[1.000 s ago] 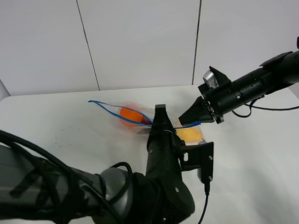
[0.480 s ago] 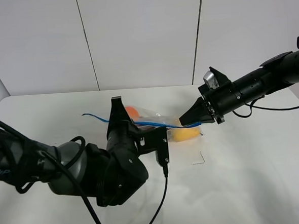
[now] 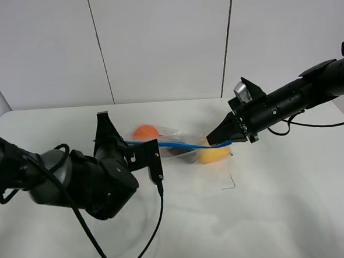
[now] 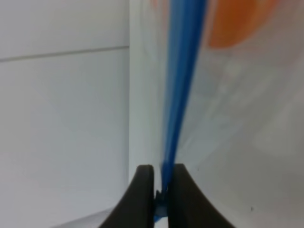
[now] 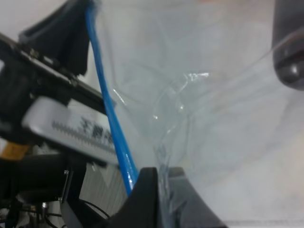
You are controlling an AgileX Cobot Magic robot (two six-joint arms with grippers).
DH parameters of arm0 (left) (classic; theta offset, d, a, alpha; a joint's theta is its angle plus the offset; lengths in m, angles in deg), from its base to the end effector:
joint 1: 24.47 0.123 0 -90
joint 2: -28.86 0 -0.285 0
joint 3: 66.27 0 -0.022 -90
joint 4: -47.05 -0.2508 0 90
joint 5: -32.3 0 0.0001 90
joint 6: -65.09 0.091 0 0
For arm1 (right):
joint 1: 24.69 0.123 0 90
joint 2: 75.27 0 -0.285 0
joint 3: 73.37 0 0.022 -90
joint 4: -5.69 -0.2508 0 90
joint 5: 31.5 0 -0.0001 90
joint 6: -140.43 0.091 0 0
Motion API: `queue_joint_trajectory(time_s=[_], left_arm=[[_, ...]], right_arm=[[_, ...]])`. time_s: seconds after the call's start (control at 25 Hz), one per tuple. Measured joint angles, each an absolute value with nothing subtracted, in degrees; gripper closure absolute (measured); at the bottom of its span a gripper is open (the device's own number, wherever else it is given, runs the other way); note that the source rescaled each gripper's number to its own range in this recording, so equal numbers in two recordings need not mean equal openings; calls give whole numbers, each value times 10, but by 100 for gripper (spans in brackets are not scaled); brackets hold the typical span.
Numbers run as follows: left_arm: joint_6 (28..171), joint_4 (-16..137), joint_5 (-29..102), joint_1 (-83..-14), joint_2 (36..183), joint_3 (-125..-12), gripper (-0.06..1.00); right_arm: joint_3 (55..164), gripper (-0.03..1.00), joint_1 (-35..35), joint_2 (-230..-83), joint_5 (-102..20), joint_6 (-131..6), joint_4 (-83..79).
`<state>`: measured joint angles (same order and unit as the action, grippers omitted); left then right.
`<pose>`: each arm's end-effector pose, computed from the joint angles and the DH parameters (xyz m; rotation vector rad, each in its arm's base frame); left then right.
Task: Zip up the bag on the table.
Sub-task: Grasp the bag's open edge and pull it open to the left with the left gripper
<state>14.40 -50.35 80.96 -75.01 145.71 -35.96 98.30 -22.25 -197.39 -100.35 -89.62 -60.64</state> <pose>0.2577 -0.2064 0.1328 1.4926 1.7190 1.0017 0.3558 0.0930 0.1712 -0.3439 2.6134 1.4717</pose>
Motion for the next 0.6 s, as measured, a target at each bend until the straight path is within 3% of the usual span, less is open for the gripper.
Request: queue_joint_trajectory(time_s=[0.6], left_arm=[[148,-507,781,-675,1445,-359,94]], right_arm=[[983,97,-223,-1974,-1003,-896,-618]])
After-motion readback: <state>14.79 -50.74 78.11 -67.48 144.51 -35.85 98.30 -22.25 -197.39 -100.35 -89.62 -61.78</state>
